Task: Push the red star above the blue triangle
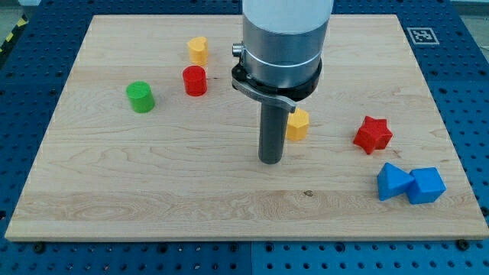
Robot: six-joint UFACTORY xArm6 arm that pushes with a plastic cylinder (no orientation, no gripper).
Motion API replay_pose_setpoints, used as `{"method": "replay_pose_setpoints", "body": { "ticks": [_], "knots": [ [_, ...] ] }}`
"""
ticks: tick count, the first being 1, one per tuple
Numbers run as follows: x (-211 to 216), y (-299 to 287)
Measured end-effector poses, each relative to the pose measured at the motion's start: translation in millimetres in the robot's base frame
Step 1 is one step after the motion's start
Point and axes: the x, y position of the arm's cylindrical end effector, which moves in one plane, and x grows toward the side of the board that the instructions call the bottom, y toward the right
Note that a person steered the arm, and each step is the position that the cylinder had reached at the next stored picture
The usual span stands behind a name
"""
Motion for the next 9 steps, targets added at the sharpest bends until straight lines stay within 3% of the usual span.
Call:
{"method": "replay_pose_setpoints", "body": {
  "ticks": [2, 3, 4, 7, 9],
  "knots": [
    [-5, 59],
    [-5, 61],
    [-6, 110],
    [-6, 149],
    [-34, 149]
  ]
}}
